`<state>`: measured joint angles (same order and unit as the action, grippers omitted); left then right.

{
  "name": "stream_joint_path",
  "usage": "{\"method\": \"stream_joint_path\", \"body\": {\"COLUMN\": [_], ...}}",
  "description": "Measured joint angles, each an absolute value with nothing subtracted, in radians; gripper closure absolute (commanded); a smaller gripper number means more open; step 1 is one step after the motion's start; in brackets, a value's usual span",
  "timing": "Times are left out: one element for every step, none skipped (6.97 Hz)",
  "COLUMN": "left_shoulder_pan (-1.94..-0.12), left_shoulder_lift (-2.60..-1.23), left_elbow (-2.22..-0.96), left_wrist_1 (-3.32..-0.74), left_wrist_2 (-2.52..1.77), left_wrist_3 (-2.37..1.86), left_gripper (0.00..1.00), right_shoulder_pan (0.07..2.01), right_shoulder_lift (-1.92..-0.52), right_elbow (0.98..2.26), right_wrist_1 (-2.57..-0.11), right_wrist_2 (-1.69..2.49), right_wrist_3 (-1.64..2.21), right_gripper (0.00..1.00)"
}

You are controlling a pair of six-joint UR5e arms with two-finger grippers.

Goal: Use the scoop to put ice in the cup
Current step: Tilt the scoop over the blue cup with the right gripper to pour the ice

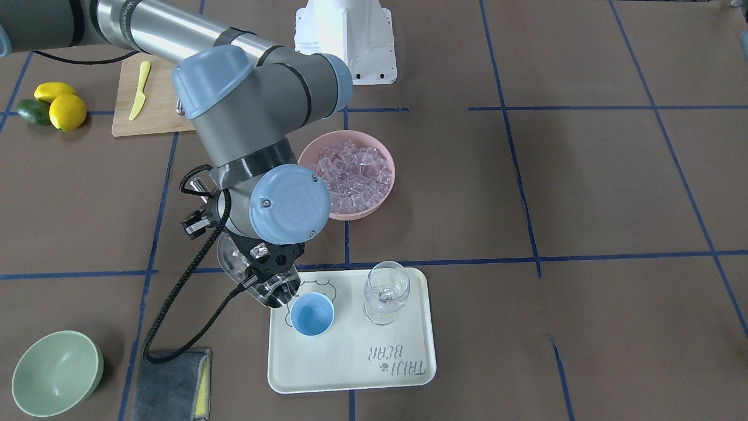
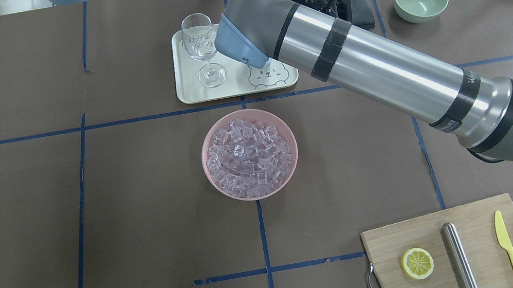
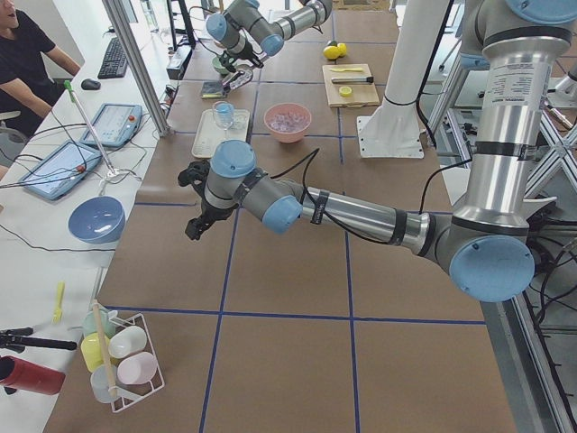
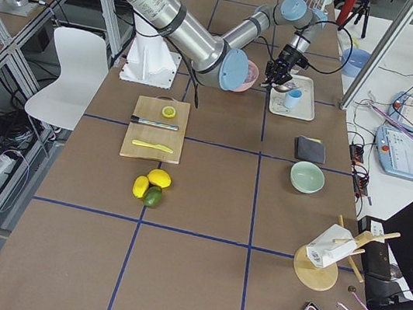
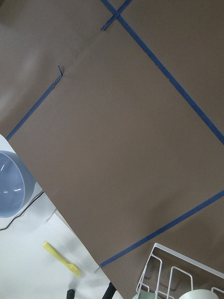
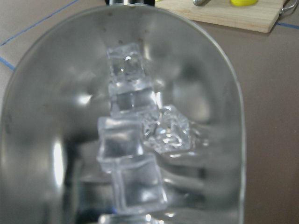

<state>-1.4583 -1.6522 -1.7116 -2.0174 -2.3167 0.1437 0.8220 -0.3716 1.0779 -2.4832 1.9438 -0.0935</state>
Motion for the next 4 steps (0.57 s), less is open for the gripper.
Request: {"method": "stream_joint_path", "body": {"left_shoulder_pan": [-1.458,-1.458,-1.457,-1.457], "left_shoulder_lift": [-1.651,-1.650,-1.649,-1.649], "left_elbow": [-1.712,-1.710,-1.709,-1.709], "left_wrist_1": [-2.019,-2.019,-2.019,-2.018], "left_wrist_2": [-2.317,-2.318,-2.318,-2.318], "left_wrist_3": [0.145,0.151,0.161,0.169], "left_gripper": [0.00,0.00,0.00,0.00], "right_shoulder_pan": [0.817,0.815,0.814,0.811], "right_shoulder_lift": [-0.340,-0.326,-0.320,-0.318], "right_elbow": [1.035,1.018,1.011,1.007], "right_wrist_1": [-2.502,-2.513,-2.522,-2.530], "right_wrist_2": [1.926,1.917,1.913,1.906], "right_wrist_3": [-0.097,-0.099,-0.100,-0.101], "right_gripper": [1.00,1.00,1.00,1.00]}}
